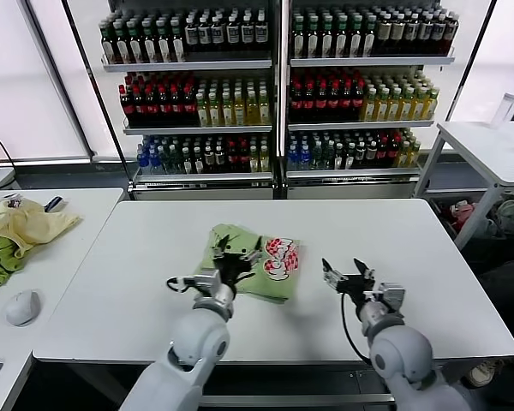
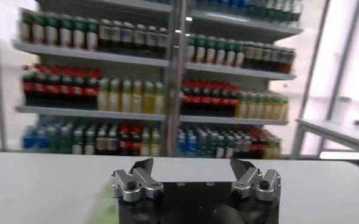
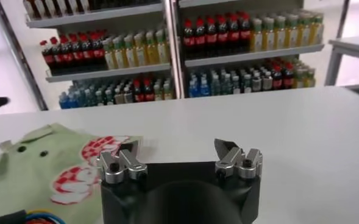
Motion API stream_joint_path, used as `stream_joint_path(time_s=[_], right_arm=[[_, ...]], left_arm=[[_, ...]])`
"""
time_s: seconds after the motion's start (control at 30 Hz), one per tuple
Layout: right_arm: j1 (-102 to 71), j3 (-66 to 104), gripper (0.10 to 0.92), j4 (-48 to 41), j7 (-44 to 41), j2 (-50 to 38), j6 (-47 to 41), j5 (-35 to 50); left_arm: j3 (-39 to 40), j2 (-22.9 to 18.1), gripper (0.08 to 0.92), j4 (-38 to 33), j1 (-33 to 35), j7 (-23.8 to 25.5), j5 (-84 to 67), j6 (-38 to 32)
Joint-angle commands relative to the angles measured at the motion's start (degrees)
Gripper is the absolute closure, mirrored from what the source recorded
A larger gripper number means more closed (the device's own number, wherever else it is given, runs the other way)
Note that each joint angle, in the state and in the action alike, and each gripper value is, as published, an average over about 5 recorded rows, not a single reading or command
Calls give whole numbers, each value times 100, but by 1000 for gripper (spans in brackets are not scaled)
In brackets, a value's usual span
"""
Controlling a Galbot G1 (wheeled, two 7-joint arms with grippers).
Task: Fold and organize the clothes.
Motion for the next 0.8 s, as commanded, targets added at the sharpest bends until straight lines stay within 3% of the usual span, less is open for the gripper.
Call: stream_joint_path(time_s=[0.03,0.47,0.8], right_arm=[[1499,-1431,203,-1661,474,836,24,97],[1899,-1501,214,-2857,764,1444,70,241],[1934,-1368,462,-2909,605,1275,125,253]], left_arm=[[-1096,662,177,-674,1188,-13,333,-291],[-1168,643,177,-804,1606,-1,436,-406],[-1117,643,177,-743,1609,-2,424,-411]])
